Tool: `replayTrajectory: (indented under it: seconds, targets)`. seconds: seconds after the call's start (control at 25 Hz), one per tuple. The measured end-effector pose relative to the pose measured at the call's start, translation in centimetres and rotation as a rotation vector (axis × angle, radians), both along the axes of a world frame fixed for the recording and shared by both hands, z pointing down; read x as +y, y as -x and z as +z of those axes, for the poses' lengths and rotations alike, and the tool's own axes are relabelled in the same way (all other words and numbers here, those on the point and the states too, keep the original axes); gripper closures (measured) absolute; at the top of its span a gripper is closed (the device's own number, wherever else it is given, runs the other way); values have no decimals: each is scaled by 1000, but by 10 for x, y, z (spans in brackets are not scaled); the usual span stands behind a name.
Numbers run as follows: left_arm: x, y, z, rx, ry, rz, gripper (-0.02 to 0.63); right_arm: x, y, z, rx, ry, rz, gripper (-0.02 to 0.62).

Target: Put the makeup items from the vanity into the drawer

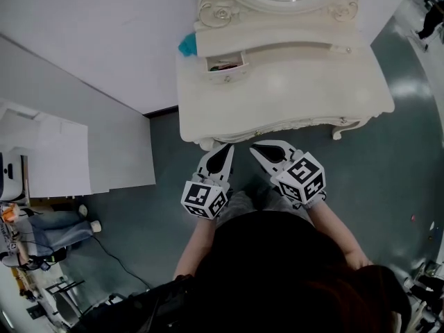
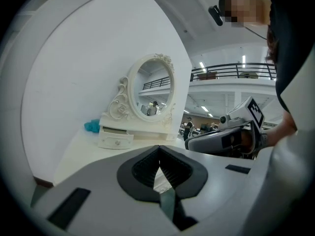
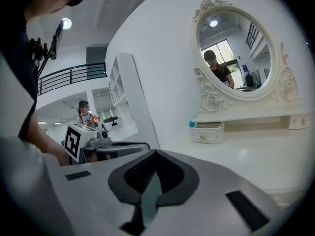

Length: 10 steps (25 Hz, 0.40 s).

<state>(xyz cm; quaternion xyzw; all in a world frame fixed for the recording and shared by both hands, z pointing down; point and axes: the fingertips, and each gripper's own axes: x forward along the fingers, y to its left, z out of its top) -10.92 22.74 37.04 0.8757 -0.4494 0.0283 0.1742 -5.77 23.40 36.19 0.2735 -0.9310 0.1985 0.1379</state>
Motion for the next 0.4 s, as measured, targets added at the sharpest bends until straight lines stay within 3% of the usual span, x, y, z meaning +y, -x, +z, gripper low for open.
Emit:
replayTrajectory:
  seconds: [0.24, 0.4]
  targets:
    - [-1, 14, -5, 8, -6, 19, 594, -1, 10, -1, -1, 8, 41, 574]
    - [20, 15, 15, 36, 54, 29, 594, 16, 12, 16, 21, 58, 44, 574]
